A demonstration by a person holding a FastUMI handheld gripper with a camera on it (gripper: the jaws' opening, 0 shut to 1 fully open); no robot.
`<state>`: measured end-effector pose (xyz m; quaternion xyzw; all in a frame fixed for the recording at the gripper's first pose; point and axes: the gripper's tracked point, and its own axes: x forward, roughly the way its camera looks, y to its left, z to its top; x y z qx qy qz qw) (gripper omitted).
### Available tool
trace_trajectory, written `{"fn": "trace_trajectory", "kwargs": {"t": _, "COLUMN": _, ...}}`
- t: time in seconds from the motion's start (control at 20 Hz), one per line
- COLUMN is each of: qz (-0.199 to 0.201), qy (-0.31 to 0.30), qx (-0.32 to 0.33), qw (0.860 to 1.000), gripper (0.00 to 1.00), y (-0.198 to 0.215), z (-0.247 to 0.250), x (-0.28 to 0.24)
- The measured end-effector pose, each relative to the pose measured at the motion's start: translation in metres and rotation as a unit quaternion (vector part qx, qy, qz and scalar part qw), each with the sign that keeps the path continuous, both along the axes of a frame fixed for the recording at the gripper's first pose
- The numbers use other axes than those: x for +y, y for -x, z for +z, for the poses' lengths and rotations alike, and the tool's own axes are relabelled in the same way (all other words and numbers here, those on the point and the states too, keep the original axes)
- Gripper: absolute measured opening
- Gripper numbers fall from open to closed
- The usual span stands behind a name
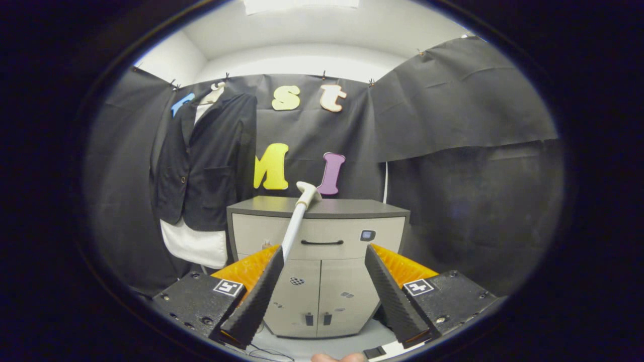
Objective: Iron the clothes twice with a garment steamer, once on the left side and once on the right side.
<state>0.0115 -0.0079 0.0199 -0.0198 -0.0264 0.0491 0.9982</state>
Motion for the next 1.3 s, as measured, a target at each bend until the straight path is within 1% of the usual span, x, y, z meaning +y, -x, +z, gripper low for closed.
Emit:
{"fn": "trace_trajectory", "kwargs": {"t": 0.15, "qz": 0.014, "qy": 0.000, "qx": 0.009, "qw": 1.000, "gripper": 1.00, "y": -0.005, "z": -0.001, "x": 0.010}}
{"fn": "trace_trajectory", "kwargs": {"t": 0.3, "qz": 0.025, "qy": 0.002, "qx": 0.005, "qw": 1.000, "gripper": 1.00, "y": -0.009, "z": 0.006, "x": 0.020}}
{"fn": "trace_trajectory", "kwargs": {"t": 0.5, "qz": 0.027, "qy": -0.003, "qx": 0.011, "qw": 1.000, "gripper": 1.00, "y": -0.014, "z": 0.007, "x": 0.029}}
{"fn": "trace_trajectory", "kwargs": {"t": 0.7, "qz": 0.022, "qy": 0.002, "qx": 0.013, "qw": 1.000, "gripper": 1.00, "y": -0.022, "z": 0.025, "x": 0.034}}
{"fn": "trace_trajectory", "kwargs": {"t": 0.85, "qz": 0.017, "qy": -0.004, "qx": 0.017, "qw": 1.000, "gripper": 1.00, "y": -0.031, "z": 0.050, "x": 0.045}}
{"fn": "trace_trajectory", "kwargs": {"t": 1.0, "qz": 0.014, "qy": 0.002, "qx": 0.009, "qw": 1.000, "gripper": 1.00, "y": -0.040, "z": 0.089, "x": 0.058}}
{"fn": "trace_trajectory", "kwargs": {"t": 1.1, "qz": 0.017, "qy": -0.006, "qx": 0.006, "qw": 1.000, "gripper": 1.00, "y": -0.049, "z": 0.116, "x": 0.071}}
{"fn": "trace_trajectory", "kwargs": {"t": 1.3, "qz": -0.002, "qy": 0.006, "qx": 0.022, "qw": 1.000, "gripper": 1.00, "y": -0.074, "z": 0.158, "x": 0.078}}
